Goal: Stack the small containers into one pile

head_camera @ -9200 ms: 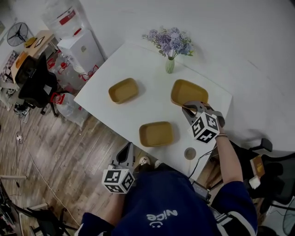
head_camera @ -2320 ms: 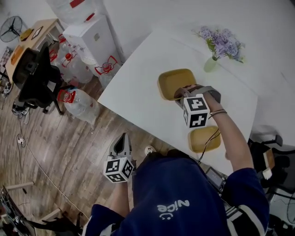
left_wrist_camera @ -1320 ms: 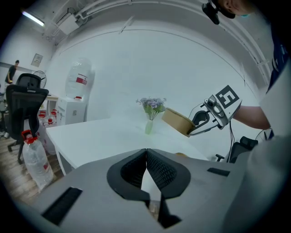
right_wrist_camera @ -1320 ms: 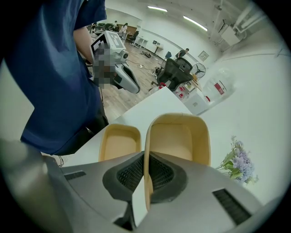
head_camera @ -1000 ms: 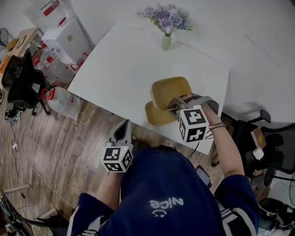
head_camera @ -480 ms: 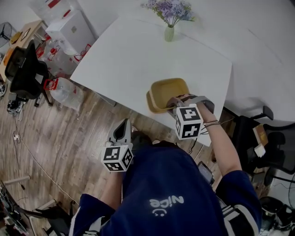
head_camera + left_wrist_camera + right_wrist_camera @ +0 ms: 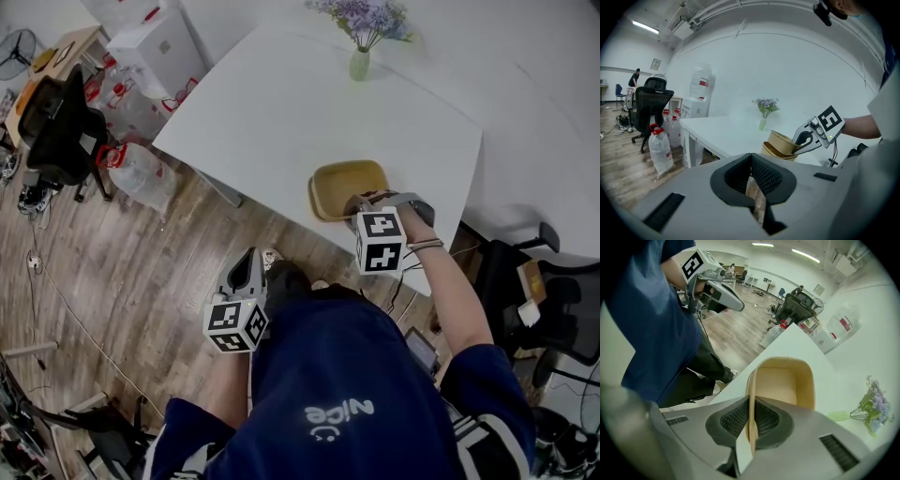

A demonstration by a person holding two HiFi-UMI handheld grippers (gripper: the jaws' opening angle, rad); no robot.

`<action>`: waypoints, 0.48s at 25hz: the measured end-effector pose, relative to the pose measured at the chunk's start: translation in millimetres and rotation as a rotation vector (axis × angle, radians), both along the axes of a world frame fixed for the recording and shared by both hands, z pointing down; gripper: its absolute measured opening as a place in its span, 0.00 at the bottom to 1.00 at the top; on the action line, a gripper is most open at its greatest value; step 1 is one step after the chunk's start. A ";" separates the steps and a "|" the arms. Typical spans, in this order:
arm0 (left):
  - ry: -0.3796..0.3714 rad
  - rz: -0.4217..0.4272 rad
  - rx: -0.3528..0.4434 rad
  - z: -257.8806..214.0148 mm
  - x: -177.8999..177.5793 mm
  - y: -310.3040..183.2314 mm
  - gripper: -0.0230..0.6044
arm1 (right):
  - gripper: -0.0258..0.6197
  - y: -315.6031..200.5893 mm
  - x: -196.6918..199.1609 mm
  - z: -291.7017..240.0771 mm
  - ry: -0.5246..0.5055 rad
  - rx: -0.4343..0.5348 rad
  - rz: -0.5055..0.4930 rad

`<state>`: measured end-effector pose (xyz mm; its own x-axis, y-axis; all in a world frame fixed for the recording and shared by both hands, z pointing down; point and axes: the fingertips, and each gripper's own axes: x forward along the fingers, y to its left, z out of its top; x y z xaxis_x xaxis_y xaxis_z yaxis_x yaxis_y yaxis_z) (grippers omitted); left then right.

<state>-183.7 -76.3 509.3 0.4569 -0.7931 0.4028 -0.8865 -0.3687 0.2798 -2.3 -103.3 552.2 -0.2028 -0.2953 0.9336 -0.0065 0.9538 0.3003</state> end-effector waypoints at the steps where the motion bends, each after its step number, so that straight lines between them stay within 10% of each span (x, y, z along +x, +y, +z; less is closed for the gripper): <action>1: 0.000 -0.004 -0.003 1.0 -1.2 1.7 0.07 | 0.12 -0.6 -0.5 1.0 0.004 0.002 0.001; 12: -0.018 -0.026 -0.027 8.1 -11.6 7.3 0.07 | 0.12 -2.9 -4.1 10.9 0.009 -0.009 0.022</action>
